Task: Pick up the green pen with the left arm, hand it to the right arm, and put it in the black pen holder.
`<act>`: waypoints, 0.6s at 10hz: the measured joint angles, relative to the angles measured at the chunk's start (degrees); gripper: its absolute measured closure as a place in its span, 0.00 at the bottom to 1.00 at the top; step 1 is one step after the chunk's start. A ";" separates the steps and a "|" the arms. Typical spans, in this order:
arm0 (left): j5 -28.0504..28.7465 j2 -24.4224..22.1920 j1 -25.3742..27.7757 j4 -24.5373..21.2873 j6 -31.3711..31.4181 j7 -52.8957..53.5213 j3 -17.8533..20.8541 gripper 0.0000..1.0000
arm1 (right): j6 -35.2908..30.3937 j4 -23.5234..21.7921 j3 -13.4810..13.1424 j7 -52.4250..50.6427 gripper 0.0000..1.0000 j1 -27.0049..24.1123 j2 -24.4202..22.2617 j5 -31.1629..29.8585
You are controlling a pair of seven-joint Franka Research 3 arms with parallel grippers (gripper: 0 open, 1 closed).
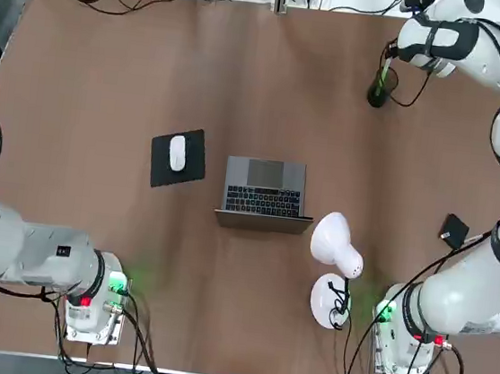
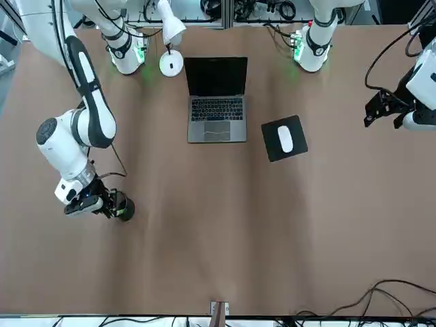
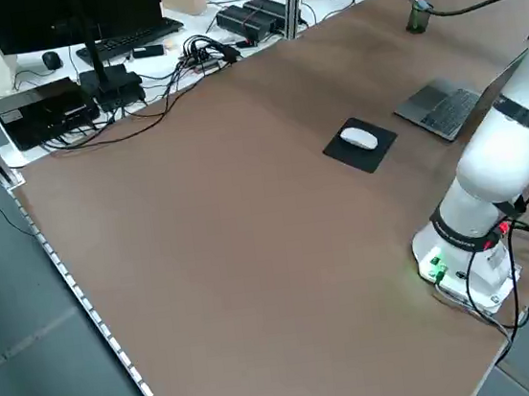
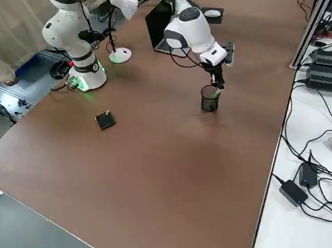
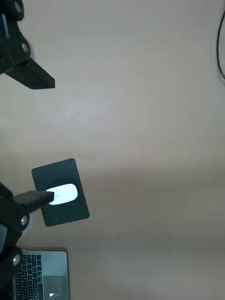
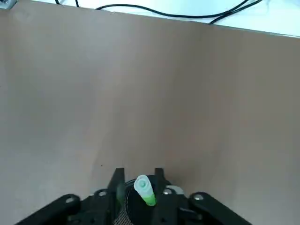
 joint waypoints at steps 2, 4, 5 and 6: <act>0.00 0.00 0.00 0.00 0.06 0.00 0.00 0.04 | 0.11 0.00 0.01 -0.02 0.48 0.00 0.18 0.00; 0.00 0.00 0.01 0.00 0.12 0.00 0.01 0.04 | 0.14 0.06 0.01 -0.02 0.17 0.00 0.19 0.00; 0.00 0.00 0.02 0.00 0.18 0.00 0.04 0.04 | -0.10 0.33 0.02 0.00 0.04 0.00 0.09 0.00; 0.00 0.00 0.04 0.01 0.23 0.00 0.10 0.04 | -2.97 1.43 0.02 0.09 0.00 -0.10 -0.57 0.04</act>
